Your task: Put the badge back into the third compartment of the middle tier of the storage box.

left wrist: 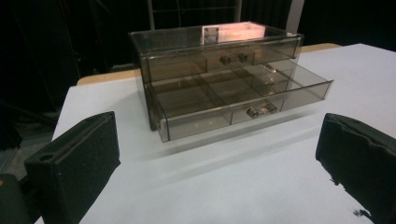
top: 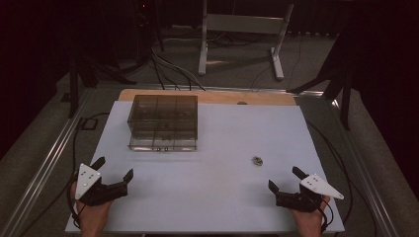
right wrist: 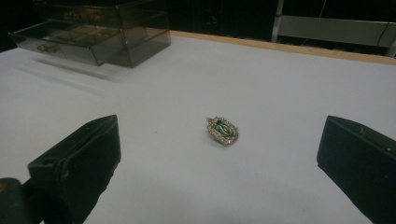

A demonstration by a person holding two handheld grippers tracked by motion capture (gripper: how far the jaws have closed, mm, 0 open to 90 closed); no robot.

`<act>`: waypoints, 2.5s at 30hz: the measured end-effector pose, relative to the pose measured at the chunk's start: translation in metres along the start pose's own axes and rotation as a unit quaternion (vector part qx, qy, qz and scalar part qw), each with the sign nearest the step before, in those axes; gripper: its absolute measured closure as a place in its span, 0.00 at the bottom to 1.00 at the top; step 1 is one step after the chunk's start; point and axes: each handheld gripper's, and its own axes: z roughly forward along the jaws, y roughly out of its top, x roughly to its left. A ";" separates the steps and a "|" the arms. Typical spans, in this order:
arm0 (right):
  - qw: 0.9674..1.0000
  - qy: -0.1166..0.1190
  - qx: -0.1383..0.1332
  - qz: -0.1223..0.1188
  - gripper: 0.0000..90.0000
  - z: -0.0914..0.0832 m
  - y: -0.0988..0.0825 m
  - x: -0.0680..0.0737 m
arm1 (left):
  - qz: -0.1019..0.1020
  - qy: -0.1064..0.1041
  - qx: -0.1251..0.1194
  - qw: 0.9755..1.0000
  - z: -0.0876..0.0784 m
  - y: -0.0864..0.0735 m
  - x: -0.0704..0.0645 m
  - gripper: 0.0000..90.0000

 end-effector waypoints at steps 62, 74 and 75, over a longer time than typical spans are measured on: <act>0.999 -0.030 0.037 -0.019 0.00 0.025 0.022 0.010 | -0.001 0.009 0.001 1.000 0.001 -0.004 -0.001 0.01; 0.998 -0.031 0.049 -0.025 0.00 0.039 0.025 0.008 | -0.002 0.010 0.000 1.000 0.001 -0.004 -0.001 0.01; 0.998 -0.031 0.050 -0.025 0.00 0.041 0.025 0.007 | -0.002 0.010 0.001 1.000 0.000 -0.004 -0.002 0.01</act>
